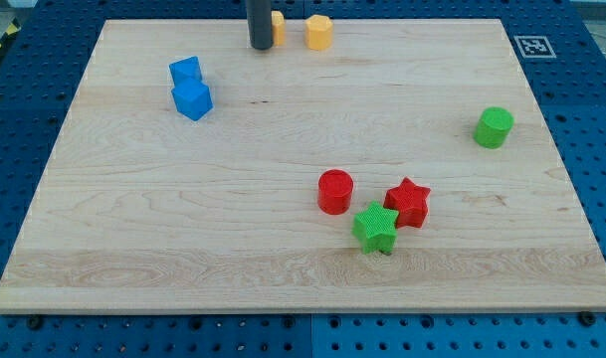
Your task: Push the yellow heart to the left of the yellow hexagon
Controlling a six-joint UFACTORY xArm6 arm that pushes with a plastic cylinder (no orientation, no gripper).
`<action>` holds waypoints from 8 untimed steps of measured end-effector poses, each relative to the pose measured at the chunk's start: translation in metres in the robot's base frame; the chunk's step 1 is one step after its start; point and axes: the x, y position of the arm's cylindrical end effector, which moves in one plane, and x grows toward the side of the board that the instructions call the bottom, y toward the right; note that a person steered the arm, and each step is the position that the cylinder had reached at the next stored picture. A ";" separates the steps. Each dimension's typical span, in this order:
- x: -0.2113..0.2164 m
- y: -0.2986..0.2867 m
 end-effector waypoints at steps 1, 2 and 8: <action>0.004 0.001; 0.013 0.001; -0.041 -0.001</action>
